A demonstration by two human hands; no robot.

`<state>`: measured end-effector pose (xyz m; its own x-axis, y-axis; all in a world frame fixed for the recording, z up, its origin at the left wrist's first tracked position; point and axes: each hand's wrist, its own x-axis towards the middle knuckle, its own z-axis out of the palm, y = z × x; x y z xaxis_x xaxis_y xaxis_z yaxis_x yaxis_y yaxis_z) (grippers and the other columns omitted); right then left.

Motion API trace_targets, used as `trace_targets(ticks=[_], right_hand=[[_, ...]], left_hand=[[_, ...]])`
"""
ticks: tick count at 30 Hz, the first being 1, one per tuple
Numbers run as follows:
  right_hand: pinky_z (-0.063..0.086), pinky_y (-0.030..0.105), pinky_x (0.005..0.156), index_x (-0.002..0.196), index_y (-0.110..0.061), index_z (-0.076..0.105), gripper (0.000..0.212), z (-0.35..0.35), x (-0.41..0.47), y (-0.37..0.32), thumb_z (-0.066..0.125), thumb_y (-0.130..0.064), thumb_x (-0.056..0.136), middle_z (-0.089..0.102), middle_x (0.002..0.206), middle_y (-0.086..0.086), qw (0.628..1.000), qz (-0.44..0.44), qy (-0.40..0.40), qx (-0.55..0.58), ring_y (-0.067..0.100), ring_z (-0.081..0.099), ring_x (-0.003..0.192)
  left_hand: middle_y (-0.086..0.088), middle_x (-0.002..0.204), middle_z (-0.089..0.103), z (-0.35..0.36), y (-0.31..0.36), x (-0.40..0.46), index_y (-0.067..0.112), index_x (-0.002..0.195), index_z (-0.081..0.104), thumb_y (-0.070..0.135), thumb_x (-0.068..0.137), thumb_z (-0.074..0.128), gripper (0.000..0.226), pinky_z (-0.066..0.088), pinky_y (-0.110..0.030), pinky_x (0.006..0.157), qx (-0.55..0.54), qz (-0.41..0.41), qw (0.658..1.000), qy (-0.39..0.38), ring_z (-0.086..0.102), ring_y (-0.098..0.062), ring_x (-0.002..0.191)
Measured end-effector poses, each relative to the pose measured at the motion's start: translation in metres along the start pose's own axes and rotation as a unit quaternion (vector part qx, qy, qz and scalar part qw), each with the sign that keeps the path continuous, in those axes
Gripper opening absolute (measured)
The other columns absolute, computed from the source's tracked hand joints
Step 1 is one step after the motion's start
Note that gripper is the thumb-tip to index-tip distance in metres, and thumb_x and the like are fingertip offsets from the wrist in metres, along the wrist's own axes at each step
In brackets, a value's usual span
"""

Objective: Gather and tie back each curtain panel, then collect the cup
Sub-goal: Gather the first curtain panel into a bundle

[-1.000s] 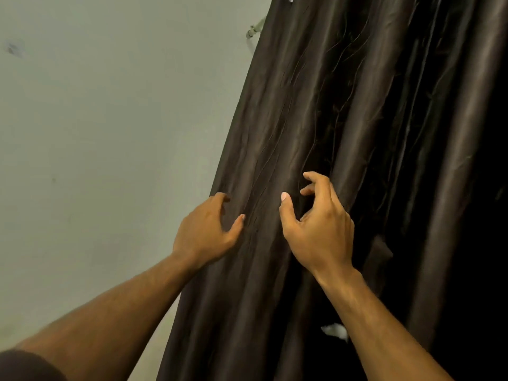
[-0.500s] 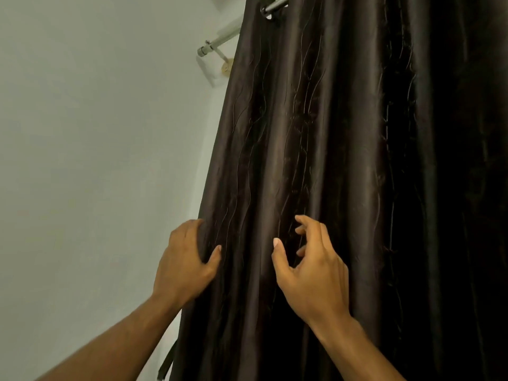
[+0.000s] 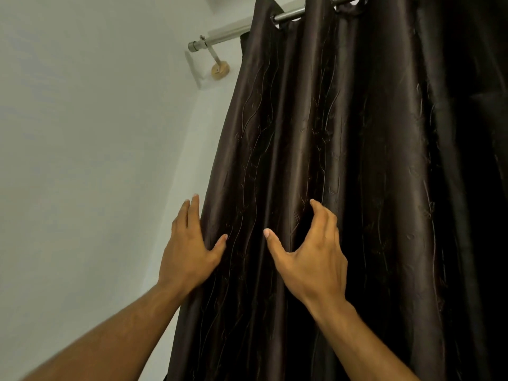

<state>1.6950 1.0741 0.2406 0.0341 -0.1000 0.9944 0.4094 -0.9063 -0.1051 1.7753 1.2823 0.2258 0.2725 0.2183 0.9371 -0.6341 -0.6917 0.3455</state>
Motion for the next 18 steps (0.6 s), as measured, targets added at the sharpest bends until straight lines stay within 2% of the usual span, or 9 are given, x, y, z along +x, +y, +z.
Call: trace_targets(ticks=[3, 6, 8, 9, 10, 11, 13, 16, 18], right_hand=[[0.054, 0.031, 0.085, 0.155, -0.022, 0.023, 0.1, 0.008, 0.007, -0.011, 0.064, -0.075, 0.081, 0.037, 0.156, -0.002, 0.999, 0.008, 0.001, -0.044, 0.018, 0.049, 0.135], [0.053, 0.03, 0.084, 0.158, -0.02, 0.015, 0.101, 0.014, 0.018, -0.02, 0.069, -0.063, 0.085, 0.034, 0.16, 0.003, 0.996, 0.038, -0.009, -0.083, 0.021, 0.053, 0.134], [0.056, 0.034, 0.088, 0.16, -0.022, 0.008, 0.098, 0.018, 0.025, -0.026, 0.07, -0.05, 0.091, 0.032, 0.163, 0.006, 0.993, 0.064, -0.024, -0.098, 0.022, 0.058, 0.131], [0.057, 0.035, 0.087, 0.161, -0.023, 0.005, 0.095, 0.019, 0.029, -0.029, 0.069, -0.044, 0.093, 0.034, 0.162, 0.007, 0.991, 0.075, -0.03, -0.103, 0.022, 0.062, 0.126], [0.058, 0.035, 0.085, 0.161, -0.023, 0.004, 0.093, 0.019, 0.032, -0.032, 0.068, -0.039, 0.095, 0.039, 0.159, 0.008, 0.99, 0.081, -0.032, -0.111, 0.021, 0.065, 0.119], [0.059, 0.034, 0.084, 0.162, -0.022, 0.004, 0.091, 0.02, 0.034, -0.035, 0.066, -0.034, 0.096, 0.046, 0.154, 0.008, 0.988, 0.084, -0.034, -0.122, 0.02, 0.067, 0.113], [0.06, 0.034, 0.082, 0.163, -0.02, 0.002, 0.09, 0.019, 0.036, -0.042, 0.063, -0.032, 0.098, 0.06, 0.138, 0.006, 0.984, 0.093, -0.039, -0.15, 0.017, 0.069, 0.103], [0.057, 0.029, 0.074, 0.163, -0.018, 0.003, 0.09, 0.014, 0.033, -0.046, 0.062, -0.037, 0.099, 0.068, 0.115, 0.0, 0.975, 0.112, -0.05, -0.184, 0.014, 0.068, 0.09], [0.049, 0.023, 0.066, 0.163, -0.016, 0.009, 0.083, 0.01, 0.026, -0.048, 0.06, -0.036, 0.1, 0.067, 0.097, -0.005, 0.967, 0.122, -0.066, -0.212, 0.009, 0.063, 0.077]], left_hand=[[-0.006, 0.163, 0.036, 0.001, -0.009, 0.01, 0.032, 0.163, 0.0, 0.055, 0.086, 0.074, 0.109, 0.048, -0.048, 0.111, -0.068, -0.025, 0.996, -0.048, 0.05, -0.03, 0.14], [-0.005, 0.146, 0.057, 0.005, -0.012, 0.026, 0.027, 0.163, 0.016, 0.046, 0.089, 0.074, 0.096, 0.055, -0.039, 0.102, -0.128, -0.02, 0.987, -0.095, 0.066, -0.024, 0.119], [-0.001, 0.132, 0.067, 0.01, -0.012, 0.035, 0.023, 0.157, 0.034, 0.034, 0.093, 0.071, 0.074, 0.057, -0.02, 0.087, -0.155, -0.019, 0.981, -0.112, 0.069, -0.006, 0.101], [0.003, 0.122, 0.071, 0.011, -0.01, 0.039, 0.024, 0.152, 0.042, 0.027, 0.095, 0.069, 0.063, 0.052, -0.007, 0.075, -0.171, -0.02, 0.978, -0.116, 0.068, 0.004, 0.088], [0.01, 0.11, 0.071, 0.013, -0.009, 0.042, 0.025, 0.148, 0.048, 0.02, 0.097, 0.066, 0.055, 0.047, -0.001, 0.063, -0.192, -0.02, 0.974, -0.118, 0.065, 0.012, 0.079], [0.019, 0.101, 0.068, 0.015, -0.008, 0.043, 0.025, 0.146, 0.051, 0.015, 0.098, 0.063, 0.051, 0.044, 0.001, 0.058, -0.215, -0.018, 0.969, -0.119, 0.062, 0.019, 0.075], [0.03, 0.094, 0.06, 0.018, -0.007, 0.043, 0.027, 0.146, 0.051, 0.012, 0.099, 0.06, 0.049, 0.042, 0.003, 0.058, -0.256, -0.011, 0.957, -0.134, 0.059, 0.024, 0.077], [0.032, 0.1, 0.059, 0.023, -0.01, 0.034, 0.03, 0.152, 0.042, 0.02, 0.098, 0.064, 0.059, 0.042, 0.005, 0.062, -0.3, -0.014, 0.939, -0.166, 0.057, 0.028, 0.082], [0.028, 0.101, 0.06, 0.026, -0.013, 0.025, 0.031, 0.156, 0.034, 0.019, 0.098, 0.065, 0.067, 0.044, 0.002, 0.059, -0.316, -0.027, 0.928, -0.193, 0.059, 0.027, 0.079]])
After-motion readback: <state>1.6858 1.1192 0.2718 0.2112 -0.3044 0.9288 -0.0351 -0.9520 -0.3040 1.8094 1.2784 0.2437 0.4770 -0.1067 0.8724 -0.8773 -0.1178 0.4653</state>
